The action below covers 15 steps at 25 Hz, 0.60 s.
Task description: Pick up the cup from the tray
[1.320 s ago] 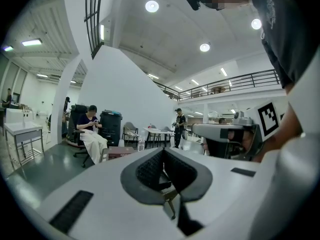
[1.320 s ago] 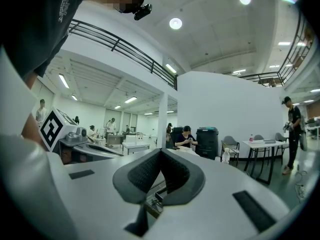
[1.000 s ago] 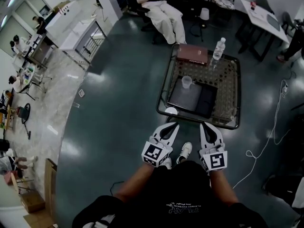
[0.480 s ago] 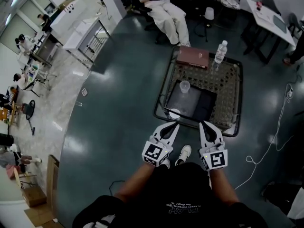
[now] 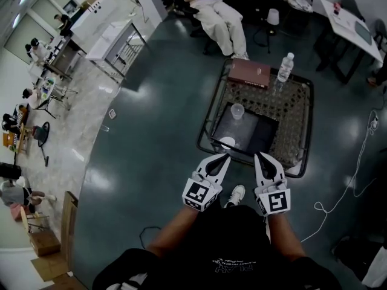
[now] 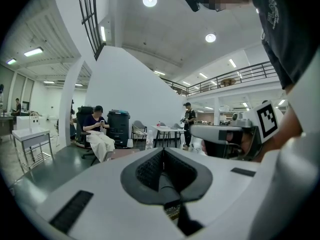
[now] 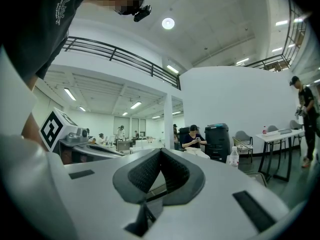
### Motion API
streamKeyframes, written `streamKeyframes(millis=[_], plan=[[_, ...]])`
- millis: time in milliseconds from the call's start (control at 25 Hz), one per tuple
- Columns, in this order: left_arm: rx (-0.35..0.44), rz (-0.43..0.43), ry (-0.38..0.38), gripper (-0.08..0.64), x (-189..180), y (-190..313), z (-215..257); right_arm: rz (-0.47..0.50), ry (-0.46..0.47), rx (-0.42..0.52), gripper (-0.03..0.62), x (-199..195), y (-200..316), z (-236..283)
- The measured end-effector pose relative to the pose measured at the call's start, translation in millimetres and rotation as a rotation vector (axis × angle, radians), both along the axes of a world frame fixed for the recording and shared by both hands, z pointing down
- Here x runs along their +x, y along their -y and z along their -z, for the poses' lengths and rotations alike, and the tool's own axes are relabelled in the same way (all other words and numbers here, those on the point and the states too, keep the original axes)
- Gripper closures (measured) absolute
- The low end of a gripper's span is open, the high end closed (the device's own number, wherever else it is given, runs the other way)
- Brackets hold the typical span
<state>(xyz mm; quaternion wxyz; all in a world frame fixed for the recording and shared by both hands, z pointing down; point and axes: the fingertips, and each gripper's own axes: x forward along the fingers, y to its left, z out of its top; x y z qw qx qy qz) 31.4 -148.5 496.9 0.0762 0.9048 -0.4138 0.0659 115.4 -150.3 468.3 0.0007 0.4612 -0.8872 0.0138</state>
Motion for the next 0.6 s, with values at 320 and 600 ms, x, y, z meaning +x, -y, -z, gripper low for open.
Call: streamKeyframes(millis=[320,600], plan=[[-0.012,0.001,0.009,0.551,-6.7,13.9,-5.7,0.011,0.002,-0.006,0.584,-10.2,20.2,-4.2],[-0.012,-0.036,0.017,0.551,-13.3,42.2,-11.2,-0.008,-0.02,-0.005,0.584,-19.3,45.2,-3.0]])
